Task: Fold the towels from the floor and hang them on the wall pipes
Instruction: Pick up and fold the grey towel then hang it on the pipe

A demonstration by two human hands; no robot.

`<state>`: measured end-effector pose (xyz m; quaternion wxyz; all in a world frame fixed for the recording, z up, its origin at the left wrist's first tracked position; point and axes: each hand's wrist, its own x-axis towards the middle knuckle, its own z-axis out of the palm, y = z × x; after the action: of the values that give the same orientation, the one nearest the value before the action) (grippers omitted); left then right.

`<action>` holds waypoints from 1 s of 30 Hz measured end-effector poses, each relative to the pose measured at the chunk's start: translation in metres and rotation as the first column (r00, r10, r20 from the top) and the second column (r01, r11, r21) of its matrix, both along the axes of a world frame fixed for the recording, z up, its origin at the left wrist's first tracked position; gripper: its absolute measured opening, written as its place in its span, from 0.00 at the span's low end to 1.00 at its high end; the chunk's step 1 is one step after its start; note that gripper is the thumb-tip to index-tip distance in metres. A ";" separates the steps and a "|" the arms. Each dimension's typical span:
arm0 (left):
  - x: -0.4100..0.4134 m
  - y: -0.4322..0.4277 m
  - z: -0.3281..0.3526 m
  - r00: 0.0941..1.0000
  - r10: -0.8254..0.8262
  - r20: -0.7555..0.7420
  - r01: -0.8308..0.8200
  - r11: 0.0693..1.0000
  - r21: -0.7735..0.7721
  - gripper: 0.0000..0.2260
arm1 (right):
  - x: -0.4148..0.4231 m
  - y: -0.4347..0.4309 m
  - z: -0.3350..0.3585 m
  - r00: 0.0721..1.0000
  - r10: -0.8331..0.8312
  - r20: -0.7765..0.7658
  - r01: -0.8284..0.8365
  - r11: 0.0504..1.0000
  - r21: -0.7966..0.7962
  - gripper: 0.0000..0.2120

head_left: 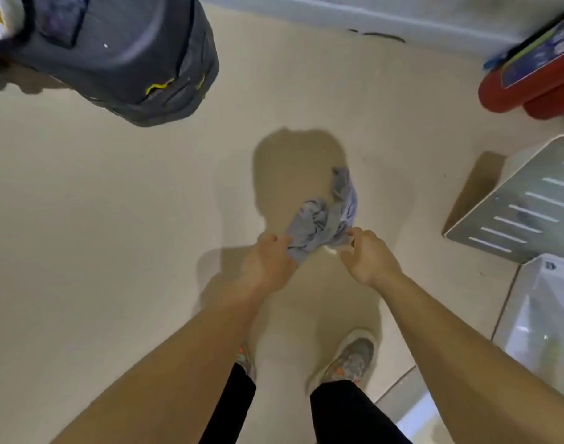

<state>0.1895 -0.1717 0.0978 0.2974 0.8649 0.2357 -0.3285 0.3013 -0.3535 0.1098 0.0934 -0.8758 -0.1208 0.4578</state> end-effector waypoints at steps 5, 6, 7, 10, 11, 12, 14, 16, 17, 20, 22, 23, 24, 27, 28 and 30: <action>-0.003 -0.035 -0.125 1.000 0.014 0.014 -0.013 0.998 -0.055 0.16 | -0.016 -0.021 -0.119 0.999 -0.010 -0.034 0.008 0.998 -0.057 0.26; -0.001 -0.041 -0.145 0.999 0.011 0.034 -0.009 0.998 -0.060 0.17 | -0.016 -0.024 -0.137 1.000 0.000 -0.016 -0.001 0.998 -0.060 0.26; 0.002 -0.046 -0.161 0.998 0.009 0.058 -0.005 0.998 -0.061 0.17 | -0.014 -0.025 -0.153 1.000 0.003 0.012 -0.002 0.999 -0.052 0.26; 0.020 -0.056 -0.205 0.988 0.061 0.138 -0.054 0.997 -0.057 0.18 | -0.004 -0.020 -0.191 0.985 0.032 0.171 -0.037 0.999 0.028 0.29; 0.027 -0.059 -0.215 0.982 0.080 0.171 -0.073 0.996 -0.048 0.20 | 0.002 -0.017 -0.203 0.970 0.079 0.229 -0.092 0.994 0.049 0.29; 0.035 -0.060 -0.225 0.973 0.092 0.212 -0.087 0.996 -0.034 0.21 | 0.007 -0.013 -0.215 0.953 0.114 0.281 -0.135 0.989 0.059 0.28; 0.047 -0.062 -0.240 0.967 0.075 0.244 -0.081 0.997 0.014 0.22 | 0.022 -0.006 -0.238 0.911 0.206 0.357 -0.221 0.975 0.001 0.17; 0.056 -0.059 -0.253 0.972 0.017 0.234 -0.033 0.997 0.067 0.20 | 0.033 -0.001 -0.256 0.894 0.242 0.376 -0.253 0.967 -0.022 0.12; 0.060 -0.056 -0.256 0.972 -0.009 0.236 -0.010 0.997 0.079 0.17 | 0.037 0.002 -0.258 0.898 0.251 0.361 -0.259 0.965 -0.027 0.10; 0.068 -0.040 -0.250 0.964 0.002 0.267 -0.004 1.000 0.007 0.11 | 0.049 0.002 -0.238 0.921 0.204 0.332 -0.213 0.977 -0.009 0.07; 0.068 -0.031 -0.227 0.948 0.066 0.311 -0.046 0.996 -0.072 0.10 | 0.048 -0.001 -0.208 0.949 0.176 0.261 -0.183 0.983 0.003 0.10; 0.066 -0.028 -0.209 0.942 0.091 0.322 -0.063 0.994 -0.094 0.10 | 0.045 -0.002 -0.188 0.965 0.142 0.220 -0.148 0.989 0.012 0.11; 0.063 -0.026 -0.186 0.941 0.101 0.323 -0.071 0.992 -0.104 0.10 | 0.042 -0.004 -0.166 0.979 0.104 0.174 -0.112 0.993 0.035 0.12; 0.050 -0.024 -0.102 0.948 0.114 0.297 -0.093 0.992 -0.084 0.08 | 0.025 -0.007 -0.089 0.997 0.016 0.075 -0.026 0.991 0.131 0.12; 0.046 -0.023 -0.071 0.945 0.131 0.300 -0.106 0.990 -0.098 0.07 | 0.020 -0.006 -0.060 0.998 0.006 0.059 -0.015 0.988 0.157 0.11; 0.040 -0.021 -0.005 0.930 0.153 0.335 -0.111 0.983 -0.143 0.07 | 0.010 -0.006 0.004 0.999 -0.019 0.049 0.008 0.977 0.215 0.11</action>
<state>0.2299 -0.1929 0.0924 0.4078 0.8713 0.2172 -0.1652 0.3113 -0.3594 0.1133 0.1875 -0.8727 -0.1659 0.4191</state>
